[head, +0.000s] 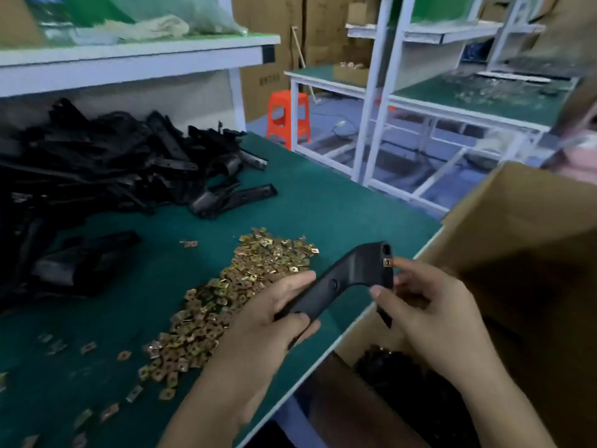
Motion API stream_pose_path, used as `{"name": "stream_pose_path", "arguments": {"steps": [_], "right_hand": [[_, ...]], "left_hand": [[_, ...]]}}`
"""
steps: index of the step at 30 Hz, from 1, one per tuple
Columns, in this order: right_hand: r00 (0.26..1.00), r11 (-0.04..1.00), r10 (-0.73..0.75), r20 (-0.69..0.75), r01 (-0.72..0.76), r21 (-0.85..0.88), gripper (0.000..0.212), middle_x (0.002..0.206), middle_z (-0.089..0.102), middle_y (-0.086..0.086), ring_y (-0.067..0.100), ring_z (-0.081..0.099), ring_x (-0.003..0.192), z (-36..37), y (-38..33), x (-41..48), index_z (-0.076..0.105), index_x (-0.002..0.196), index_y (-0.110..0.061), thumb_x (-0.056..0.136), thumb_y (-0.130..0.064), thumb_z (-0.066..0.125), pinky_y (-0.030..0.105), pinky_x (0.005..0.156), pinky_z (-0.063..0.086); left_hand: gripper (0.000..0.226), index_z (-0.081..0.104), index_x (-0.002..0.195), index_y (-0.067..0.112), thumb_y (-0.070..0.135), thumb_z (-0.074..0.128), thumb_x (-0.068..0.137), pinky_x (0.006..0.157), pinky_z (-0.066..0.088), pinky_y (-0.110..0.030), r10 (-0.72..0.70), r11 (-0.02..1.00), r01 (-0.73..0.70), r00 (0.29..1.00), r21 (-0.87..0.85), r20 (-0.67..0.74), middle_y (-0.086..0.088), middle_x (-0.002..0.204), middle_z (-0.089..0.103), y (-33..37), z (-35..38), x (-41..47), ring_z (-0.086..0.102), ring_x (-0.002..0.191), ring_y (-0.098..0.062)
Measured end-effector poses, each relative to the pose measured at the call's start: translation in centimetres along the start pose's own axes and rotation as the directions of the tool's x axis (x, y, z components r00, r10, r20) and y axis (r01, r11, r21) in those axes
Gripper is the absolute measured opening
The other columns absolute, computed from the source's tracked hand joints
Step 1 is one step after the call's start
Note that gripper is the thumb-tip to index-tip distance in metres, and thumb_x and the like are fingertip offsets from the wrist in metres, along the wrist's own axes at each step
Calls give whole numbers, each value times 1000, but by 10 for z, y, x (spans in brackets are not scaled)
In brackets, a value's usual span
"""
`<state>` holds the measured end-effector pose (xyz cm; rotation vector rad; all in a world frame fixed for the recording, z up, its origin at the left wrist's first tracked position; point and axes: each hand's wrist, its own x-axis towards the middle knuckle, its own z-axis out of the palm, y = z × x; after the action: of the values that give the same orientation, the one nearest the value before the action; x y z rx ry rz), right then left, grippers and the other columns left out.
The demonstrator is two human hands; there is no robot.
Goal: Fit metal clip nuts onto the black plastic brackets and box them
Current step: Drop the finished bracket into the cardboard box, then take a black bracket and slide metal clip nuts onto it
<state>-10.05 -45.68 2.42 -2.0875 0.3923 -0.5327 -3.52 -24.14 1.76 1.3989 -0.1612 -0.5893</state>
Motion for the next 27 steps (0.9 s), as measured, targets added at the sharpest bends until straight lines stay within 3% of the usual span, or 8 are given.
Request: {"name": "stream_pose_path", "arguments": {"steps": [3,6,8,13,16,20,23,27], "right_hand": [[990,991,123,-61,-126,-44,29,94,72,-16,-8,64,85,-33,25,-16,71,118,-30,90,-37,70,14,72,49],[971,967,217,-99,-227,-112,30,102,71,-16,-6,65,89,-60,48,-32,69,125,-27,96,-34,62,17,76,51],[958,943,270,-92,-283,-175,32,107,70,-13,-2,63,91,-73,63,-40,66,129,-25,99,-33,59,17,73,49],[891,834,451,-43,-438,-335,43,135,59,0,6,53,97,-94,87,-46,50,144,-27,101,-34,54,12,65,40],[912,851,407,-46,-397,-344,43,136,58,-2,-2,50,89,-93,85,-46,49,144,-29,102,-32,53,6,59,37],[948,916,318,16,-303,-264,40,110,60,-18,-3,55,92,-67,64,-39,54,139,-34,99,-31,58,9,72,42],[984,965,157,86,-134,-224,35,97,65,-21,-6,59,89,-31,33,-28,63,126,-36,94,-24,65,9,74,42],[962,987,-59,266,95,-126,37,93,71,-18,4,67,90,29,-8,-15,66,117,-42,88,-20,71,21,77,49]], "left_hand": [[51,76,112,37,-7,54,96,90,57,-24,-10,1000,10,999,8,33,11,128,66,-15,40,8,67,116,-8],[43,74,115,33,1,65,87,96,56,-31,-22,998,19,998,53,62,6,126,69,-31,75,12,69,112,-10],[48,72,115,42,13,69,78,103,51,-34,-20,992,8,996,130,87,12,121,71,-42,92,17,68,112,-9],[49,55,120,65,26,66,92,104,37,-22,-39,932,-55,967,358,251,41,127,52,-68,115,31,45,127,12],[49,54,116,69,30,61,87,98,31,-11,45,897,-128,979,424,201,39,131,51,-74,117,32,43,126,17],[45,67,108,54,12,56,95,92,45,-11,178,903,-187,982,388,59,31,113,66,-66,106,23,58,114,12],[45,70,95,41,0,53,91,82,50,-11,332,894,-261,932,364,-148,21,100,72,-50,85,11,68,99,2],[40,67,93,42,4,54,94,82,50,-14,427,871,-276,835,407,-348,20,100,70,-26,39,-6,68,97,0]]}}
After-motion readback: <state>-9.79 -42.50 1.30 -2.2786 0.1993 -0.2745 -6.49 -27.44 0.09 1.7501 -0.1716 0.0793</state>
